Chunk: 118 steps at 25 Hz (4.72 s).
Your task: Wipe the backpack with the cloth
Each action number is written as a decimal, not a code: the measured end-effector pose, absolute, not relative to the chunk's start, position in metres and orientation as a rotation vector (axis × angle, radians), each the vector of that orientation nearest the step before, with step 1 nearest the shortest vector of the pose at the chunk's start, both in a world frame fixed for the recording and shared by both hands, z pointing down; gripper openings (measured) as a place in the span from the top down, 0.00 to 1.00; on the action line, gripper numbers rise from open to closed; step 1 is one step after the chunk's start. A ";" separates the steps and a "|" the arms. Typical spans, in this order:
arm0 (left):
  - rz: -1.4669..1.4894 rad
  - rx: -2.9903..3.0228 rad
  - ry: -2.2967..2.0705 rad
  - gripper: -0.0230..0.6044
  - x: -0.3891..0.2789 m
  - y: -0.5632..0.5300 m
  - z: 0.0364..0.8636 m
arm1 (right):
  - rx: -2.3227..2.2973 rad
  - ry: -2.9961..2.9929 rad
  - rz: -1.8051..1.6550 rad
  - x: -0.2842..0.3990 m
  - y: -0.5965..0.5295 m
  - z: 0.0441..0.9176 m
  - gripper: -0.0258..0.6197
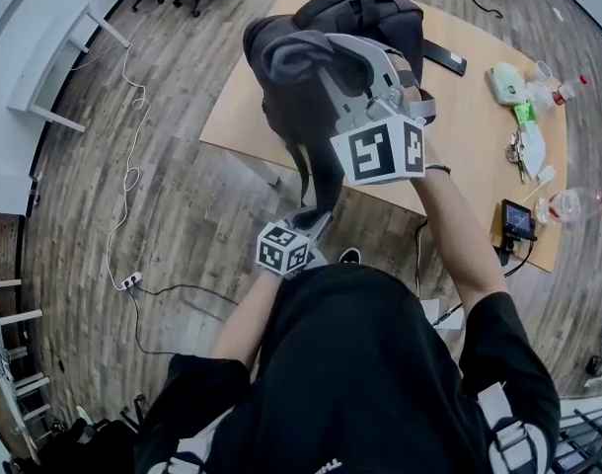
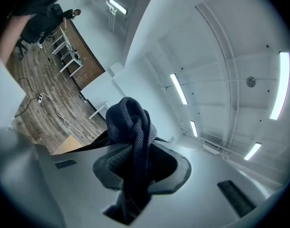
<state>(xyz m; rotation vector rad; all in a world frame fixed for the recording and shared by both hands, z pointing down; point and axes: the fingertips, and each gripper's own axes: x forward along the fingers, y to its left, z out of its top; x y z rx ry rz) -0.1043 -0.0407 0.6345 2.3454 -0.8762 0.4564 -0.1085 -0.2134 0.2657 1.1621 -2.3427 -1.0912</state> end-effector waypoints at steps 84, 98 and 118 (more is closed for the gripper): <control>0.277 2.278 -0.937 0.89 -0.127 -0.037 0.621 | 0.998 -1.991 -1.240 -0.115 -0.200 0.346 0.83; 0.365 2.274 -0.817 0.89 -0.104 -0.027 0.636 | 1.032 -1.923 -1.407 -0.117 -0.197 0.282 0.84; 0.275 2.196 -0.914 0.89 -0.121 -0.038 0.628 | 0.330 -2.191 -0.604 -0.135 -0.067 0.570 0.84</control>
